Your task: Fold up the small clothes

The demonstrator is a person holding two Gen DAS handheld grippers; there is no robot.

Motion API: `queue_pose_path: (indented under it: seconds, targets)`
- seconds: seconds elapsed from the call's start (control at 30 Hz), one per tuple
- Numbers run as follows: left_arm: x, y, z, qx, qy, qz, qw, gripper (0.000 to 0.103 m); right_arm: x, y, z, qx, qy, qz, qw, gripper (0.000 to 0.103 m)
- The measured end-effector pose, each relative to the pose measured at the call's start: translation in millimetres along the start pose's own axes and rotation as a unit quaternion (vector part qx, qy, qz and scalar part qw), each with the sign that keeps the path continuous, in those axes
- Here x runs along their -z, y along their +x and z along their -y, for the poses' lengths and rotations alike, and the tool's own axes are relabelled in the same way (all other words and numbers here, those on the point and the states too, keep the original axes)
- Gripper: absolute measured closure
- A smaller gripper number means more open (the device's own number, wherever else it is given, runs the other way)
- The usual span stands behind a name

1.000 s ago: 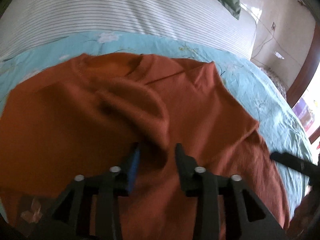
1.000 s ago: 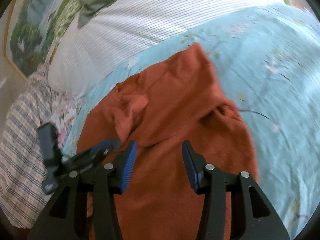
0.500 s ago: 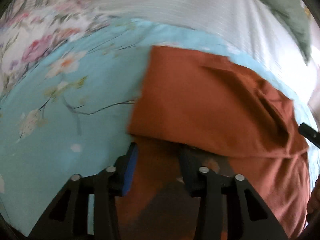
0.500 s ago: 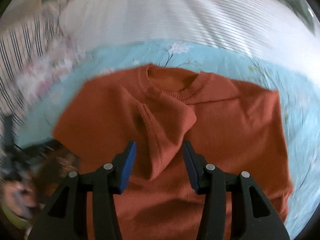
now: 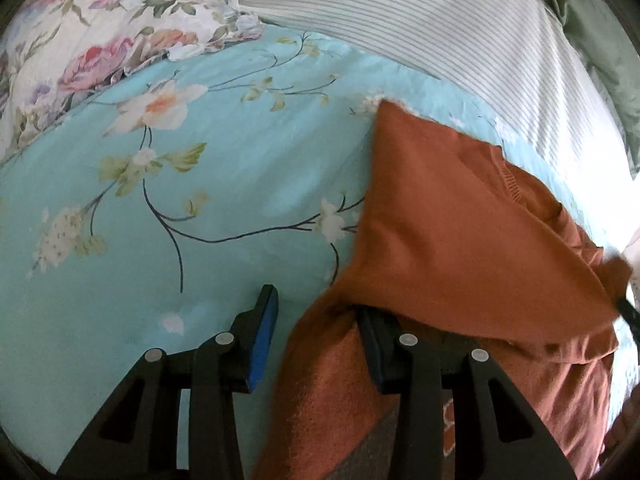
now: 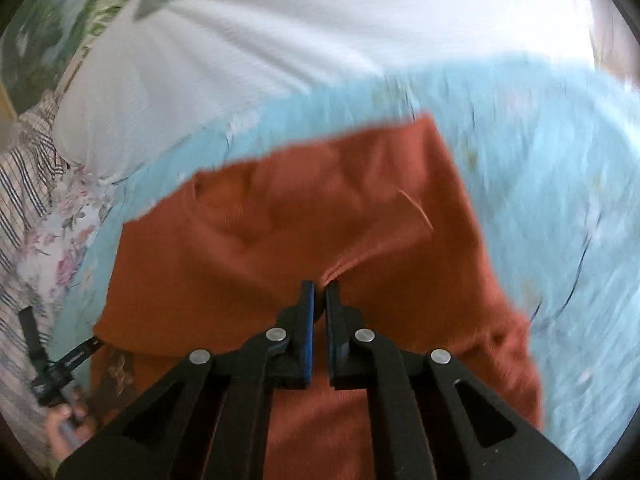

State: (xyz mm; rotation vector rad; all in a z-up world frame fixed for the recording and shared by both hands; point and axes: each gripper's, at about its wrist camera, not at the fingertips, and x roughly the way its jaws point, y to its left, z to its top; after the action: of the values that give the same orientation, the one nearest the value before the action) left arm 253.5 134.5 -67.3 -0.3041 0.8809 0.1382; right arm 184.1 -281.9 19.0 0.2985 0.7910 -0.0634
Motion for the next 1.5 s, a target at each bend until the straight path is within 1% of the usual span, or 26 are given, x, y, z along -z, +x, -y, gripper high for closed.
queue_pose_path:
  seconds: [0.03,0.1,0.2,0.3,0.37,0.43,0.47,0.5,0.6,0.63,0.67,0.73,0.77,0.87,0.93,0.97,1.1,1.13,1.2,1.23,1.27,1.3,1.37,1.4,1.43,1.5]
  targets:
    - [2.1,-0.6,2.5,-0.007,0.005,0.006,0.9999,0.061,4.5,3.3,4.2,0.001,0.008,-0.010,1.000,0.086]
    - [4.2,-2.7,7.2,-0.019,0.014,0.013,0.9996,0.061,7.0,4.3,12.3,-0.024,0.028,-0.009,0.999,0.064]
    - [2.8,-3.8,-0.1,-0.006,-0.006,0.014,0.9999,0.061,5.1,-2.1,16.7,-0.036,0.049,0.003,0.998,0.057]
    - [-0.7,-5.4,-11.3,0.011,-0.033,0.015,0.9993,0.061,3.8,-7.5,17.4,-0.026,0.067,0.008,0.997,0.053]
    - [0.5,-7.2,-18.8,0.023,-0.054,0.017,0.9981,0.061,5.2,-28.2,23.0,0.011,0.081,0.046,0.996,0.053]
    - [1.7,-7.1,-23.6,0.035,-0.066,0.016,0.9971,0.061,7.1,-47.6,23.1,0.022,0.085,0.082,0.993,0.050]
    - [2.4,-7.3,-25.2,0.039,-0.069,0.016,0.9967,0.061,6.5,-52.9,18.4,0.008,0.077,0.089,0.993,0.048]
    - [3.1,-7.8,-26.5,0.044,-0.073,0.018,0.9962,0.061,3.1,-52.3,7.6,-0.022,0.056,0.082,0.995,0.045]
    - [5.5,-7.6,-27.5,0.049,-0.079,0.023,0.9954,0.061,-11.9,-23.4,-40.2,-0.108,-0.011,0.021,0.994,0.040]
    - [7.2,-8.4,-26.6,0.048,-0.078,0.026,0.9954,0.061,-16.1,-12.3,-55.5,-0.124,-0.030,0.003,0.992,0.039]
    - [8.4,-9.1,-24.9,0.045,-0.075,0.029,0.9957,0.061,-22.5,5.4,-79.9,-0.140,-0.063,-0.019,0.988,0.038]
    - [9.9,-10.2,-24.2,0.041,-0.073,0.034,0.9959,0.061,-32.7,37.2,-121.4,-0.170,-0.112,-0.042,0.978,0.037]
    - [10.4,-10.7,-24.5,0.042,-0.073,0.037,0.9958,0.061,-38.9,54.8,-139.7,-0.189,-0.125,-0.052,0.973,0.037]
    - [11.2,-9.4,-26.0,0.044,-0.074,0.040,0.9955,0.061,-60.5,113.4,-196.8,-0.218,-0.163,-0.092,0.958,0.037]
    - [12.2,-8.9,-26.6,0.047,-0.074,0.044,0.9952,0.061,-69.3,144.4,-230.5,-0.241,-0.189,-0.105,0.946,0.037]
    - [12.8,-9.0,-27.8,0.048,-0.074,0.046,0.9951,0.061,-72.9,159.5,-244.8,-0.242,-0.201,-0.113,0.943,0.037]
    - [13.3,-8.3,-28.8,0.052,-0.076,0.049,0.9946,0.061,-75.1,199.7,-266.3,-0.214,-0.238,-0.151,0.935,0.037]
    - [13.4,-8.2,-29.1,0.053,-0.077,0.050,0.9944,0.061,-74.3,209.5,-270.8,-0.234,-0.239,-0.181,0.925,0.037]
    - [13.6,-8.1,-30.7,0.058,-0.080,0.050,0.9938,0.061,-70.0,217.5,-281.0,-0.291,-0.240,-0.226,0.898,0.037]
    - [13.8,-7.8,-31.9,0.062,-0.082,0.052,0.9933,0.061,-65.3,218.6,-287.7,-0.321,-0.243,-0.242,0.883,0.037]
    - [14.0,-7.9,-32.9,0.066,-0.086,0.053,0.9927,0.061,-62.3,219.5,-291.9,-0.335,-0.244,-0.245,0.876,0.036]
    - [14.2,-7.7,-34.4,0.072,-0.090,0.054,0.9919,0.061,-60.3,221.8,-297.2,-0.344,-0.240,-0.241,0.875,0.036]
    - [14.9,-6.8,-41.2,0.093,-0.107,0.057,0.9883,0.061,-63.6,232.1,-301.6,-0.357,-0.205,-0.224,0.883,0.036]
    - [15.1,-6.2,-43.8,0.100,-0.113,0.057,0.9869,0.061,-65.8,235.9,-301.9,-0.361,-0.186,-0.212,0.889,0.036]
    - [15.0,-5.9,-45.6,0.105,-0.117,0.058,0.9859,0.061,-70.3,241.3,-301.3,-0.359,-0.159,-0.195,0.899,0.036]
    - [15.6,-6.6,-45.8,0.106,-0.118,0.059,0.9857,0.061,-74.6,245.0,-295.2,-0.351,-0.120,-0.176,0.912,0.036]
